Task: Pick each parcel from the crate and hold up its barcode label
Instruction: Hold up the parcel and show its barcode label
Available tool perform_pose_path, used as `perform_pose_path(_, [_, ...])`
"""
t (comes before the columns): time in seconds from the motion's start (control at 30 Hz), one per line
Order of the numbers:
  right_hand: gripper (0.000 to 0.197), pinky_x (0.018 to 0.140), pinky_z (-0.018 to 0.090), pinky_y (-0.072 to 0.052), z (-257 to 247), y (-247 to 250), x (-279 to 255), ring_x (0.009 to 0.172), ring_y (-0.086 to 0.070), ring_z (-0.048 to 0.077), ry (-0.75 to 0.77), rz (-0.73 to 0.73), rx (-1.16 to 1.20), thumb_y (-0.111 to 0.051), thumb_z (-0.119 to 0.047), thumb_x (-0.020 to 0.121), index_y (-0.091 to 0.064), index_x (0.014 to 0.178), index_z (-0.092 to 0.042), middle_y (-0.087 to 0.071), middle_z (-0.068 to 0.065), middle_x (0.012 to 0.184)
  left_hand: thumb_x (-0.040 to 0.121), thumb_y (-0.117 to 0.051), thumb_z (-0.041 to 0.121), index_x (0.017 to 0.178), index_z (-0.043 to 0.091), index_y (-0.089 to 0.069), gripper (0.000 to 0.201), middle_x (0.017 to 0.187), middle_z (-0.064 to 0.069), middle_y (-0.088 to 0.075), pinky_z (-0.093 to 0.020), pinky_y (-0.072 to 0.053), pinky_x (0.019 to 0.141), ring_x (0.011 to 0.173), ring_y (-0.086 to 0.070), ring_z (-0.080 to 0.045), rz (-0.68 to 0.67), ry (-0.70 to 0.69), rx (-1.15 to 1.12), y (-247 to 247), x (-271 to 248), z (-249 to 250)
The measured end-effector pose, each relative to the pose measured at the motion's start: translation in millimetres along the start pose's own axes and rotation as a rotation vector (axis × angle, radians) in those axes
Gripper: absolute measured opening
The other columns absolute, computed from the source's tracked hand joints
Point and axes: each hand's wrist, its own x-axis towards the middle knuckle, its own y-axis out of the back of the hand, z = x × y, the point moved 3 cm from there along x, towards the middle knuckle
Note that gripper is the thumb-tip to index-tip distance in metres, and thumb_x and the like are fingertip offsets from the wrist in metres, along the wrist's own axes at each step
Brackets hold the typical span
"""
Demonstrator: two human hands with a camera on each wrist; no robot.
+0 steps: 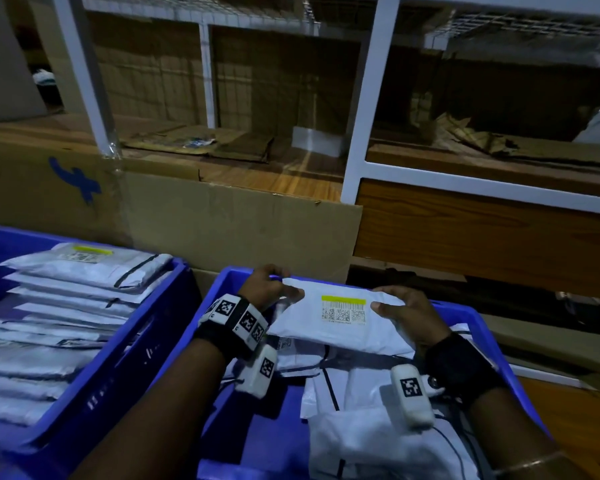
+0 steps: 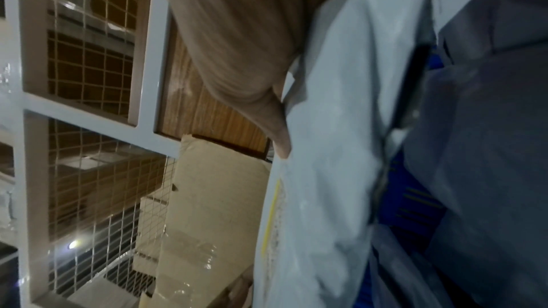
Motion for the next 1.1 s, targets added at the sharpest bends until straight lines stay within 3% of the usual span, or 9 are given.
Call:
perform_pose_path(0.1, [0.016,0.081,0.038,-0.052,-1,-2,8,0.087,-0.064,0.030,0.000,-0.002,-0.083,-0.064,0.010,0.085,-0.067,0.096,-0.001,-0.067,0.020,0.095,0.058,-0.088,0.002,0.083,0.014,-0.058,0.041,0.081,-0.007,-0.062,-0.025,-0.052,0.065,0.076,-0.061,-0.022,0.075,-0.026,0.021,3,1,2])
perform_pose_path(0.2, [0.014,0.082,0.041,-0.051,-5,-4,18,0.086,-0.065,0.031,0.016,-0.008,-0.204,-0.067,0.008,0.084,-0.068,0.093,-0.002,-0.069,0.020,0.094,0.038,-0.087,0.016,0.082,0.016,-0.058,0.053,0.079,-0.004,-0.061,-0.040,-0.054,0.085,0.087,-0.063,-0.026,0.075,-0.010,-0.003,8,6,0])
perform_pose_path(0.27, [0.014,0.084,0.046,-0.053,-6,-11,24,0.090,-0.067,0.035,0.018,-0.037,-0.277,-0.069,0.006,0.083,-0.070,0.092,-0.005,-0.071,0.021,0.096,0.040,-0.087,0.012,0.084,0.014,-0.059,0.053,0.080,-0.007,-0.063,-0.046,-0.054,0.089,0.088,-0.064,-0.028,0.053,-0.010,-0.057,8,10,-3])
perform_pose_path(0.43, [0.017,0.073,0.033,-0.052,-8,-41,34,0.080,-0.066,0.024,0.051,-0.083,-0.479,-0.073,0.000,0.081,-0.070,0.098,0.001,-0.071,0.017,0.095,0.054,-0.084,-0.005,0.082,0.008,-0.059,0.039,0.082,-0.019,-0.063,-0.049,-0.053,0.084,0.083,-0.062,-0.032,0.023,-0.015,-0.128,5,4,4])
perform_pose_path(0.53, [0.018,0.081,0.041,-0.054,-4,-58,40,0.089,-0.069,0.030,0.044,-0.114,-0.561,-0.075,-0.003,0.080,-0.071,0.097,0.000,-0.072,0.018,0.098,0.058,-0.083,-0.009,0.078,0.008,-0.058,0.036,0.083,-0.018,-0.061,-0.045,-0.052,0.079,0.081,-0.060,-0.027,0.031,-0.013,-0.103,7,5,2])
perform_pose_path(0.67, [0.014,0.082,0.040,-0.052,2,-78,43,0.094,-0.067,0.032,0.055,-0.134,-0.704,-0.078,-0.010,0.078,-0.069,0.088,-0.012,-0.071,0.017,0.096,0.064,-0.081,-0.010,0.073,0.009,-0.059,0.030,0.069,-0.011,-0.061,-0.029,-0.055,0.061,0.063,-0.064,-0.020,-0.003,-0.002,-0.025,7,7,-4])
perform_pose_path(0.77, [0.016,0.077,0.033,-0.047,4,-88,41,0.094,-0.063,0.026,0.088,-0.129,-0.824,-0.078,-0.017,0.079,-0.070,0.092,-0.014,-0.069,0.011,0.098,0.062,-0.084,-0.007,0.076,0.008,-0.064,0.028,0.080,-0.014,-0.066,-0.040,-0.054,0.084,0.085,-0.065,-0.026,-0.038,-0.006,-0.005,6,10,-8])
perform_pose_path(0.87, [0.021,0.072,0.026,-0.039,12,-92,38,0.097,-0.061,0.022,0.114,-0.131,-0.945,-0.078,-0.024,0.079,-0.072,0.097,-0.014,-0.070,0.007,0.101,0.061,-0.084,-0.006,0.072,0.012,-0.064,0.029,0.080,-0.009,-0.064,-0.044,-0.052,0.094,0.090,-0.063,-0.024,-0.038,-0.013,-0.004,6,14,-9])
perform_pose_path(1.1, [0.028,0.074,0.020,-0.036,14,-83,39,0.104,-0.061,0.017,0.093,-0.232,-1.114,-0.080,-0.032,0.078,-0.073,0.100,-0.016,-0.069,0.002,0.108,0.035,-0.091,0.015,0.069,0.014,-0.064,0.043,0.082,-0.016,-0.064,-0.056,-0.052,0.091,0.092,-0.066,-0.037,-0.021,0.025,-0.058,8,19,-13])
